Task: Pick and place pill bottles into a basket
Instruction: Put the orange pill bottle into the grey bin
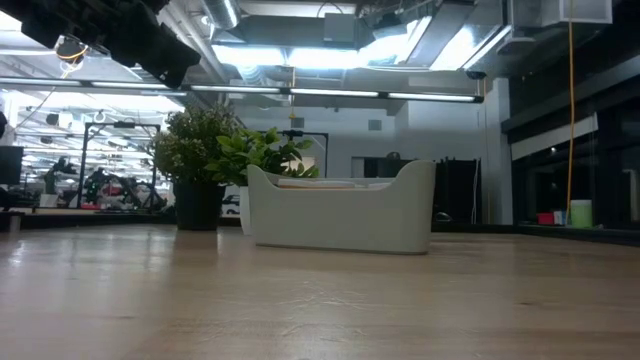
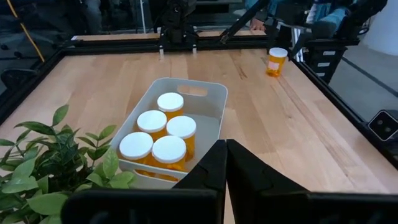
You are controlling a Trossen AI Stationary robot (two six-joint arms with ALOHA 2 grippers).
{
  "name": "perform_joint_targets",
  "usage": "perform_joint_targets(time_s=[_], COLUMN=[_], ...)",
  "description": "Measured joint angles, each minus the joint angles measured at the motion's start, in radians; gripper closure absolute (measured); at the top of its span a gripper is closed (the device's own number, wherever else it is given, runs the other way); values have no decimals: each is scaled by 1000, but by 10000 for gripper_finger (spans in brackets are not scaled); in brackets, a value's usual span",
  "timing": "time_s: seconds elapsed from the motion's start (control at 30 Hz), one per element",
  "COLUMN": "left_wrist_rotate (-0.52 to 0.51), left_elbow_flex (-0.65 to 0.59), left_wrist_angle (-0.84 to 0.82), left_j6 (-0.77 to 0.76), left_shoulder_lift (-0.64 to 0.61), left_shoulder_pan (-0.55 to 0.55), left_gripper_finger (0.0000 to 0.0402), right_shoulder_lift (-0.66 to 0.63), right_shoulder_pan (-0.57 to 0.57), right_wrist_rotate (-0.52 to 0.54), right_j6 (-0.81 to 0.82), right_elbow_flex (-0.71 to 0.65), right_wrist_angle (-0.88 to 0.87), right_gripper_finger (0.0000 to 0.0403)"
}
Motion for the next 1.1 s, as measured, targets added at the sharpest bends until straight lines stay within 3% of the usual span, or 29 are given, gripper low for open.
perform_joint_targets(time_s=[0.7, 1.1], left_wrist_rotate=[0, 0], left_elbow_flex=[0, 0], left_wrist_angle=[0, 0], left_j6=[-3, -3], left_shoulder_lift=[0, 0], left_shoulder_pan=[0, 0], left_gripper_finger=[398, 399], right_shoulder_lift=[17, 17], right_shoulder_pan=[-4, -4], right_wrist_rotate=[47, 48], right_j6=[50, 49], right_elbow_flex=[0, 0], right_wrist_angle=[-42, -41], right_gripper_finger=[114, 187])
